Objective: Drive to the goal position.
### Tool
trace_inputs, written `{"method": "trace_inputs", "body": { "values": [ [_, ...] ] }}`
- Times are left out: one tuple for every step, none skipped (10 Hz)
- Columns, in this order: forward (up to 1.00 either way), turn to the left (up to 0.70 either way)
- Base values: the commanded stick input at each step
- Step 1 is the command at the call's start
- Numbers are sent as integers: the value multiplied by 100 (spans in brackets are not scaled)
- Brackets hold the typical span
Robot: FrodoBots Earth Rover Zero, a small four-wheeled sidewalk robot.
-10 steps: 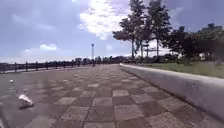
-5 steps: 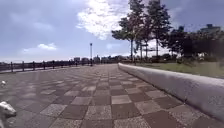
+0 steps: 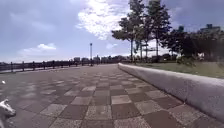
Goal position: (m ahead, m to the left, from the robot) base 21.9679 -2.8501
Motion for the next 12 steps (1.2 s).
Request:
{"method": "trace_inputs", "body": {
  "values": [
    [0, 8],
    [0, 45],
    [0, 45],
    [0, 45],
    [0, 45],
    [0, 45],
    [0, 45],
    [0, 45],
    [0, 45],
    [0, 45],
    [0, 45],
    [0, 45]
  ]
}}
